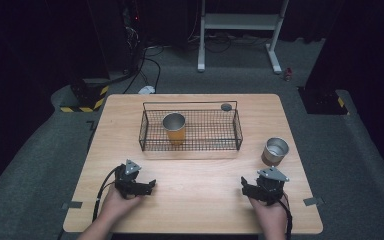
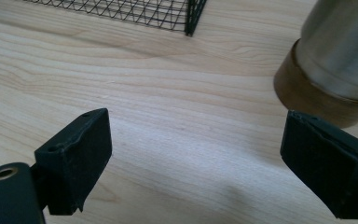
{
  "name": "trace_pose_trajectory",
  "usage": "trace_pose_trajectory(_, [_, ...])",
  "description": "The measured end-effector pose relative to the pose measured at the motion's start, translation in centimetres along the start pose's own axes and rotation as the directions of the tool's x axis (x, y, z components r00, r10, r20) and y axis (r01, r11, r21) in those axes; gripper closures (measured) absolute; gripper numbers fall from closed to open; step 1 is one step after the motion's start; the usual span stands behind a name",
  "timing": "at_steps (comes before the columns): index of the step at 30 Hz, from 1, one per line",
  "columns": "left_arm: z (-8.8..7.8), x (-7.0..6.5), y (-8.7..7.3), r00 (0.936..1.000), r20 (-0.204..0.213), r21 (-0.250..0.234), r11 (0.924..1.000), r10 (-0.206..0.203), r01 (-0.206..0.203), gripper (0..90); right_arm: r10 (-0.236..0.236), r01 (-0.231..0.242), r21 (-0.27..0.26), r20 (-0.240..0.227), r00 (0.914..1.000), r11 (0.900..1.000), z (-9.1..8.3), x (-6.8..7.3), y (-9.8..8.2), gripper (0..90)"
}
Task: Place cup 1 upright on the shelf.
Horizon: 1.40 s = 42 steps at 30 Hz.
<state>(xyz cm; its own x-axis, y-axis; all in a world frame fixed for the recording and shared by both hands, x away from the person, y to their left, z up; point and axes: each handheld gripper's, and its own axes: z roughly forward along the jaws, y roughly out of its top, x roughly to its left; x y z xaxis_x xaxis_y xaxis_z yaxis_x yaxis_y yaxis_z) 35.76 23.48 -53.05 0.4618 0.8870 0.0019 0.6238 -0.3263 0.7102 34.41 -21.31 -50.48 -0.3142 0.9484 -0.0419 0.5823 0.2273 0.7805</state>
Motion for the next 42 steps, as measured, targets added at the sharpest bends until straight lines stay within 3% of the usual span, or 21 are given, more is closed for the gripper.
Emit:
trace_pose_trajectory(15, [0.0,-0.1,0.0,1.0000,-0.005,-0.003,1.0000,0.001,-0.001,0.1,0.052,-0.050,-0.031,0.046,0.9976,0.998,-0.8,-2.8,0.0,8.8])
trace_pose_trajectory(18, [0.0,-0.1,0.0,1.0000,-0.004,-0.001,1.0000,0.003,-0.003,0.4,0.067,-0.066,-0.029,0.037,0.9971,0.997,-0.9,-3.3,0.1,8.9])
trace_pose_trajectory(21, [0.0,-0.1,0.0,1.0000,-0.003,-0.002,1.0000,0.002,-0.002,0.3,0.059,-0.057,-0.039,0.053,0.9968,0.998,-0.9,-3.7,0.2,8.9])
trace_pose_trajectory(42, [-0.3,-0.2,-0.3,1.0000,0.001,-0.005,1.0000,-0.006,0.006,0.9,0.115,-0.105,-0.076,0.132,0.9846,0.992,-0.5,-6.3,1.2,8.8])
